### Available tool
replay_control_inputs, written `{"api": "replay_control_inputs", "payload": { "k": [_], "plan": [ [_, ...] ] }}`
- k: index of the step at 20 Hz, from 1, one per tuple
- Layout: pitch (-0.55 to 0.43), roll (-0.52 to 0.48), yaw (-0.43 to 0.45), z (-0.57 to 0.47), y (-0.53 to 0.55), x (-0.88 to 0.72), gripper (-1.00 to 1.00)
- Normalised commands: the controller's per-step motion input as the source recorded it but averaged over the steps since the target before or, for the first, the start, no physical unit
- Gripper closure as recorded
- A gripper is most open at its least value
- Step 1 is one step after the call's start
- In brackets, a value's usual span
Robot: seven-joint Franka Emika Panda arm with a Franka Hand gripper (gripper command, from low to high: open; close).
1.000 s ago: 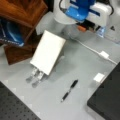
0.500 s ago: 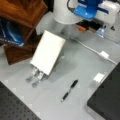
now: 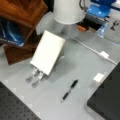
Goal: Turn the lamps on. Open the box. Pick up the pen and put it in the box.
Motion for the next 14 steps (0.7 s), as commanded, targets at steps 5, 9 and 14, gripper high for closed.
{"api": "replay_control_inputs", "payload": {
  "k": [5,9,14],
  "plan": [
    [-0.069,0.025,-0.020,-0.16,0.18,-0.25,-1.00],
    [-0.042,0.017,-0.040,-0.20,0.15,-0.14,-1.00],
    [-0.103,0.063,-0.050,-0.21,0.14,-0.09,-1.00]
  ]
}}
